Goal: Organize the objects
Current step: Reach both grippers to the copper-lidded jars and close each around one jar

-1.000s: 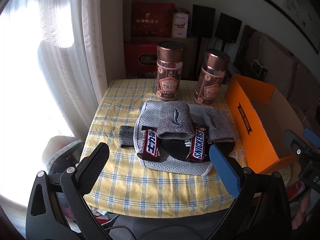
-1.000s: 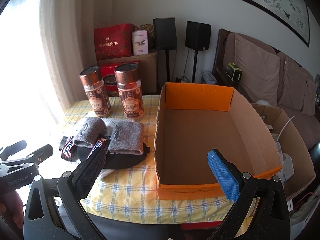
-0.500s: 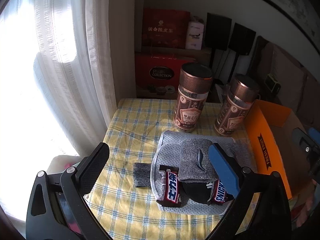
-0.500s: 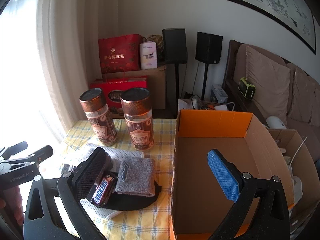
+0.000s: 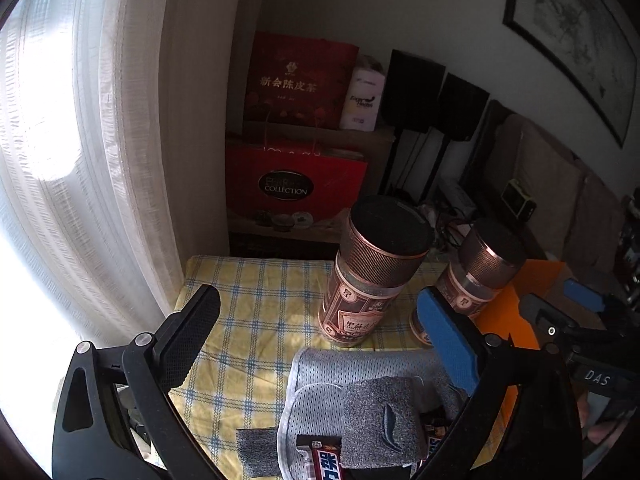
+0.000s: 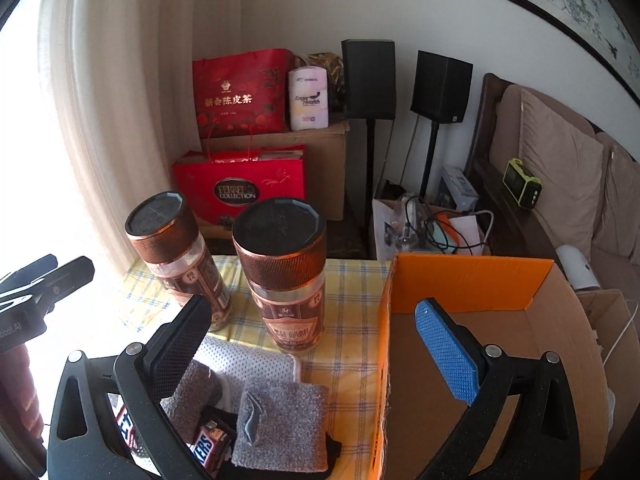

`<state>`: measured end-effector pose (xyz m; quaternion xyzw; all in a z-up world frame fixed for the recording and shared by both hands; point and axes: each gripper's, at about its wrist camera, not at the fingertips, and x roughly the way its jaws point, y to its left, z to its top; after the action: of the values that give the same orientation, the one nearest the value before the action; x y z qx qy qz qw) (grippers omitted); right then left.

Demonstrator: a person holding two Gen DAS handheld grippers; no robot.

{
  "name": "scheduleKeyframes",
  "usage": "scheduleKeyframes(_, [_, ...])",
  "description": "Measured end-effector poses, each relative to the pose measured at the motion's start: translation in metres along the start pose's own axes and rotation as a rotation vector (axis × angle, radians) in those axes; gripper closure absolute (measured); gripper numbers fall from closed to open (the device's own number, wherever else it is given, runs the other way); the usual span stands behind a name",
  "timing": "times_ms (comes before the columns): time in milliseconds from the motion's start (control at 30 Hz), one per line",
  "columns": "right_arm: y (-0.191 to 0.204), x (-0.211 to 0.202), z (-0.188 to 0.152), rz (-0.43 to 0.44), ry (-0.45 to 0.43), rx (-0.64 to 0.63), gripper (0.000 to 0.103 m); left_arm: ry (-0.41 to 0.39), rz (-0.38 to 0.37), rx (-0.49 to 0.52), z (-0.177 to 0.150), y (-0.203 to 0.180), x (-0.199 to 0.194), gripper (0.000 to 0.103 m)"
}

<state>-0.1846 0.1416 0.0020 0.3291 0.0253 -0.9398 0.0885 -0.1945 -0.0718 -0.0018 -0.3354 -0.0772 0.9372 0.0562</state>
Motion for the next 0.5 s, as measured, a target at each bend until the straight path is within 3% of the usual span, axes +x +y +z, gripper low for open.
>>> scheduleKeyframes(233, [0.008, 0.022, 0.011, -0.002, 0.015, -0.032, 0.000, -0.043, -0.041, 0.059, 0.008, -0.019, 0.020, 0.004])
scheduleKeyframes(500, [0.014, 0.039, 0.017, -0.029, 0.030, -0.096, 0.000, -0.031, -0.019, 0.104, 0.022, -0.031, 0.044, 0.004])
